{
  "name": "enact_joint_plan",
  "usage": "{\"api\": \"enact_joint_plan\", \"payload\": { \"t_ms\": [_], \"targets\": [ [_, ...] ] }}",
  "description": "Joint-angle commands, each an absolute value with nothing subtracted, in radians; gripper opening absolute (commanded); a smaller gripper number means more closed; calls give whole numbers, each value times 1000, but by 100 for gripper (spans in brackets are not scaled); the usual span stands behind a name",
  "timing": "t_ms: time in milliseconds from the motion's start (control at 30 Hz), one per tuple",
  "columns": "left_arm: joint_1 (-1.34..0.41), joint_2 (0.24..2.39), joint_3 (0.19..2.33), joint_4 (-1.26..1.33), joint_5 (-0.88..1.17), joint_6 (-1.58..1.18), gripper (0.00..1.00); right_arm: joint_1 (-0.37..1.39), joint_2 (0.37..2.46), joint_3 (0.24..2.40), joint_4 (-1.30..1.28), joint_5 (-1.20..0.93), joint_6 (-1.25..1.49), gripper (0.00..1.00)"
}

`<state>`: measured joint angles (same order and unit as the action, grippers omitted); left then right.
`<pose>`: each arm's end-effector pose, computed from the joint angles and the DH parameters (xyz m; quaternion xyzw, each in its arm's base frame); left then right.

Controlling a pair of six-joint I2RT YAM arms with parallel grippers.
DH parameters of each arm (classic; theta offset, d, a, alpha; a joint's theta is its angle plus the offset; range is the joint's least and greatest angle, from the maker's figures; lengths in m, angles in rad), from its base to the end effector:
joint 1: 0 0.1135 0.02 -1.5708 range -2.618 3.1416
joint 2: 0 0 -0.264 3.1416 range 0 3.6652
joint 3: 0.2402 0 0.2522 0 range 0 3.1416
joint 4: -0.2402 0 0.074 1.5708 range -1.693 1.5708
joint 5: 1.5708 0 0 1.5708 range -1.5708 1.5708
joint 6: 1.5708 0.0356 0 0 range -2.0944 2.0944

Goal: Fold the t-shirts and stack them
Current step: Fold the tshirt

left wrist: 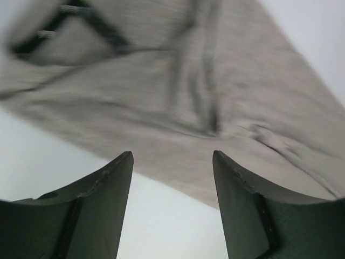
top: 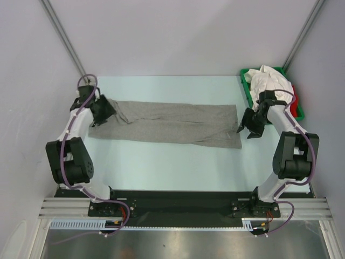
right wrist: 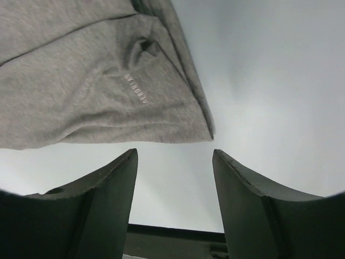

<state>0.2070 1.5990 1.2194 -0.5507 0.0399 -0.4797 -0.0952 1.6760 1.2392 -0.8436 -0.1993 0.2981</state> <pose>0.3357 0.0690 0.2545 -0.3135 0.8957 -0.0615 0.3092 0.3254 -0.0240 0.2224 0.1783 0.9684 0.1125 0.1333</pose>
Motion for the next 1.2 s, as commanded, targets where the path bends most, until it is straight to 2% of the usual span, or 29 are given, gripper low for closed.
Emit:
{"api": "enact_joint_plan", "payload": {
  "t_ms": [0, 200, 333, 533, 733, 900, 1067, 1167],
  "targets": [
    [124, 1658, 1287, -459, 229, -548, 66, -68, 1672, 1292, -835, -264, 294, 64],
    [81, 1750, 1342, -455, 203, -592, 65, -26, 1649, 1296, -807, -296, 322, 64],
    [75, 1772, 1304, -453, 206, -637, 61, -23, 1628, 1272, -801, -299, 321, 64],
    [58, 1842, 1313, -411, 218, -663, 60, -28, 1606, 1238, -796, -307, 319, 64],
    [57, 1870, 1316, -431, 178, -681, 54, -38, 1583, 1215, -795, -313, 319, 64],
    [57, 1899, 1321, -436, 195, -701, 53, -48, 1571, 1198, -795, -313, 319, 64],
    [55, 1922, 1327, -433, 206, -713, 44, -49, 1569, 1200, -795, -314, 322, 65],
    [54, 1937, 1341, -431, 207, -704, 35, -49, 1572, 1200, -793, -318, 322, 65]
  ]
}}
